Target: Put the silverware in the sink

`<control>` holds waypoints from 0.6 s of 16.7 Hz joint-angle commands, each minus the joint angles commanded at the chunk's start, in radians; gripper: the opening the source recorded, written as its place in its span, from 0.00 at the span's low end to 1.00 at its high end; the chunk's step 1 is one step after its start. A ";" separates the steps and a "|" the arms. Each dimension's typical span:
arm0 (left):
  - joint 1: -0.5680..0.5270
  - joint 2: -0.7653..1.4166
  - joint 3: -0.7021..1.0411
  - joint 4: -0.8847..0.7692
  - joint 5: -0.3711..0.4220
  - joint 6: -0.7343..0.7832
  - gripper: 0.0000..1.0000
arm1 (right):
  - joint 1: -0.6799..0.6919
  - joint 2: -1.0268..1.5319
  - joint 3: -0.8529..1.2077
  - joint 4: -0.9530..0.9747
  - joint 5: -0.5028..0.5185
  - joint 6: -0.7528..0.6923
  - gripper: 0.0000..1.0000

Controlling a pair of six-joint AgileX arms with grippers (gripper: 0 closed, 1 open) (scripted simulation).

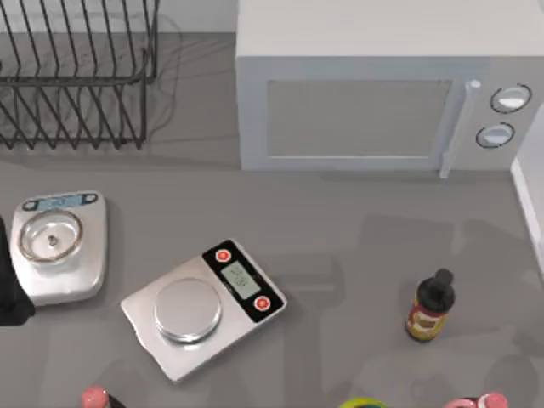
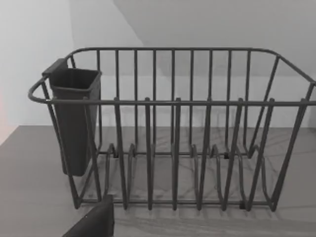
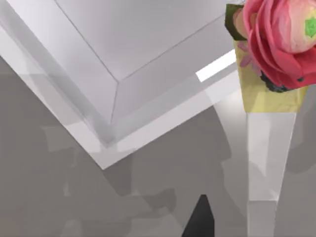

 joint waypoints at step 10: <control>0.000 0.000 0.000 0.000 0.000 0.000 1.00 | 0.034 0.740 1.090 -0.304 0.000 0.048 0.00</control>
